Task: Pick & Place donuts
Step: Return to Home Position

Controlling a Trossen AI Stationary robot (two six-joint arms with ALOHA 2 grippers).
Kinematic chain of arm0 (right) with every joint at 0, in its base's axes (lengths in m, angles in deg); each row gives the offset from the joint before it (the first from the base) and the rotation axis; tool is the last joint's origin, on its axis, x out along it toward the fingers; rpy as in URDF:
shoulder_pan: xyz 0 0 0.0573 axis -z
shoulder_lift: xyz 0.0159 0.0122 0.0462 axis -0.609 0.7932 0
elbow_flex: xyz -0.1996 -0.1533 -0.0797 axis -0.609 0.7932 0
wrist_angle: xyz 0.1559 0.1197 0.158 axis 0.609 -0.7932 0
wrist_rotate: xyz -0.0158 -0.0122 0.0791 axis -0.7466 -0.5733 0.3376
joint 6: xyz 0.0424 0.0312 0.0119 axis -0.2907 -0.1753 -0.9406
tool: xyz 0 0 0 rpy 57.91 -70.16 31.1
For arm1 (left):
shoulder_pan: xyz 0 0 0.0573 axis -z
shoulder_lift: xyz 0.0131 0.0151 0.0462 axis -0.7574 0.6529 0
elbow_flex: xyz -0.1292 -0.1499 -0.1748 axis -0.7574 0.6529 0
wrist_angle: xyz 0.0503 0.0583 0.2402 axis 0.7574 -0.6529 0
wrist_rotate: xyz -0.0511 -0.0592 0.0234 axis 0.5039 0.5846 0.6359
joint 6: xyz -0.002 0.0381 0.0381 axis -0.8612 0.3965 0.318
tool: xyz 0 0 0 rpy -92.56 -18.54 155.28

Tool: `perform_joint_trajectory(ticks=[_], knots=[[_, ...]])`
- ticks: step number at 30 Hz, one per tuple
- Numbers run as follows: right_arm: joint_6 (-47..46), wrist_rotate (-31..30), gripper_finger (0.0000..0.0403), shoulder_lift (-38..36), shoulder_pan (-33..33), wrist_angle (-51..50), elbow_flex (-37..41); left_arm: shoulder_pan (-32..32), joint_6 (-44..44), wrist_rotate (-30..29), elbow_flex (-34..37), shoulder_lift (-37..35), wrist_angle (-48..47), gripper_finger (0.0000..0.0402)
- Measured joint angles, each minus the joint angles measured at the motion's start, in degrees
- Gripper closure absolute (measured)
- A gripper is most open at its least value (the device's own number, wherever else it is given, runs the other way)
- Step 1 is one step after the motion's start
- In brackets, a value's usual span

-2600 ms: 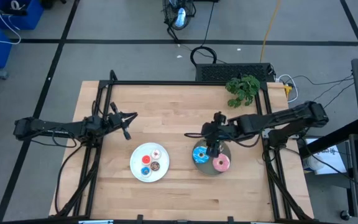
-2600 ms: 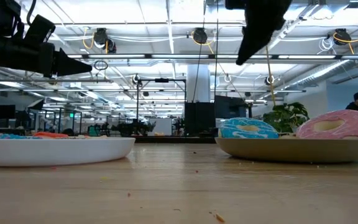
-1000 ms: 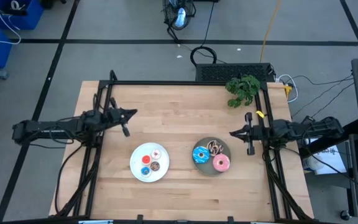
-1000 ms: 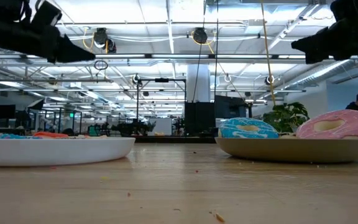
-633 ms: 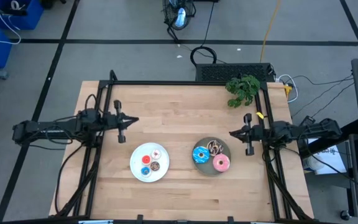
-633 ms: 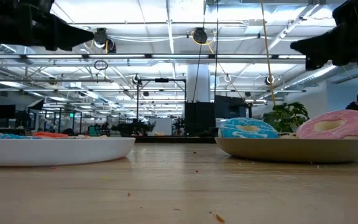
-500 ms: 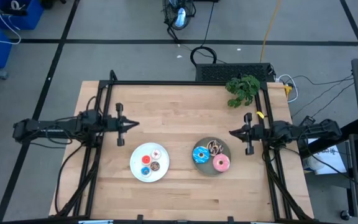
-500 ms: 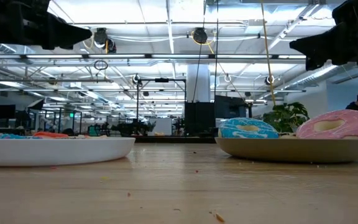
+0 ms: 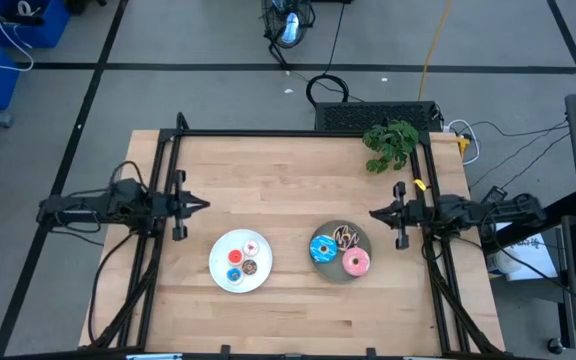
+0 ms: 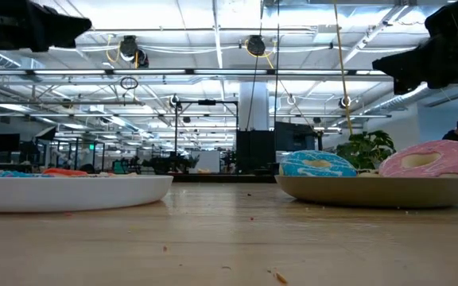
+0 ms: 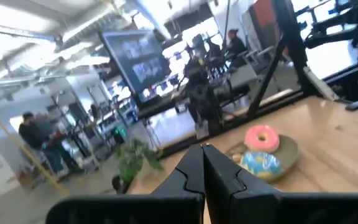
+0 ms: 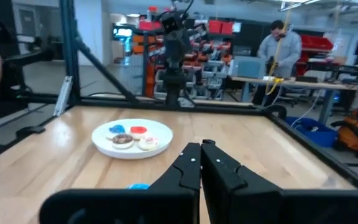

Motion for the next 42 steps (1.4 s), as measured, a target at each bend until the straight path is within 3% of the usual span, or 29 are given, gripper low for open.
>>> perform_joint_trajectory(ticks=[10,26,33,42], knots=[[-0.27,-0.53,0.0403,-1.11,0.00,-1.04,0.07,-5.21,-6.54,3.74,9.37,-4.40,3.45,0.0401],[-2.42,-0.41,0.0403,-0.59,0.02,-0.28,1.29,-5.87,-9.79,5.51,9.37,-4.56,0.14,0.0401],[-1.43,-0.48,0.0403,-0.59,0.02,0.43,1.29,-5.87,-12.16,1.05,9.37,-4.54,0.00,0.0391],[-1.66,-0.59,0.0403,-0.59,0.02,1.37,1.29,-5.87,-18.80,1.05,9.37,-4.54,0.02,0.0372]])
